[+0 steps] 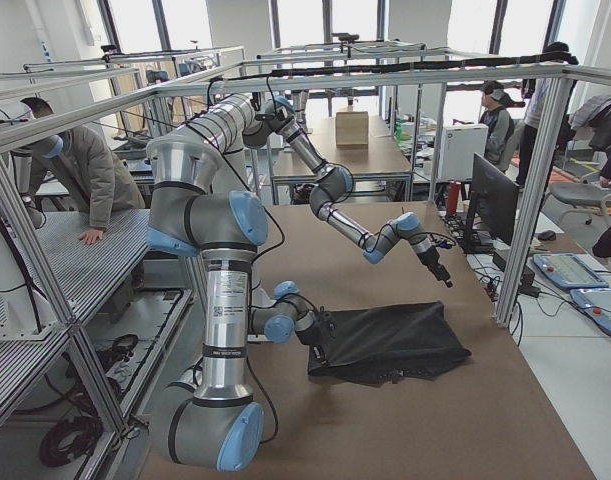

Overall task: Fold clothes
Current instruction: 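Release the shirt edge and move the right gripper along the collar side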

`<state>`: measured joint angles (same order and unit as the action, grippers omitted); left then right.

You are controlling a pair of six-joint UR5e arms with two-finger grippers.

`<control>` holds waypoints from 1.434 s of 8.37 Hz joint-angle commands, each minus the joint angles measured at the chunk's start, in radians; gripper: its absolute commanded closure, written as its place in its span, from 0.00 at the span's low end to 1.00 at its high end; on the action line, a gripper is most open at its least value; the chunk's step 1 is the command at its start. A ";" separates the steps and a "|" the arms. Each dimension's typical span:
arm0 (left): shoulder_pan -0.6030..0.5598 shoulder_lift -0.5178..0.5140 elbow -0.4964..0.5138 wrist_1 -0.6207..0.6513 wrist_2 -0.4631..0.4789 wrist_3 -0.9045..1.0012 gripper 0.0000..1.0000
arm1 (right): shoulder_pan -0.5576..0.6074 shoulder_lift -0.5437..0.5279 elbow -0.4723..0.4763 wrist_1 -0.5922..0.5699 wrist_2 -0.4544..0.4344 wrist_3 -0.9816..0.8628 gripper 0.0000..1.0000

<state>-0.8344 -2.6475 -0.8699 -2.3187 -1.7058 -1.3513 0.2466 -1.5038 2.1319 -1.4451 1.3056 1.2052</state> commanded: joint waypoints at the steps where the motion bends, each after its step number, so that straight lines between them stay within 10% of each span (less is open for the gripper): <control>1: 0.000 0.000 0.000 0.001 0.000 -0.002 0.00 | 0.000 -0.007 0.006 0.000 0.000 0.022 0.38; 2: 0.000 0.000 0.000 0.001 0.000 -0.006 0.00 | 0.000 -0.009 0.011 0.000 -0.008 0.022 0.06; 12: -0.003 0.029 -0.026 -0.002 0.000 -0.011 0.00 | 0.166 0.310 -0.340 0.046 -0.005 -0.271 0.05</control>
<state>-0.8379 -2.6258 -0.8896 -2.3204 -1.7067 -1.3616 0.4100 -1.2164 1.8459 -1.4490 1.3024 0.9386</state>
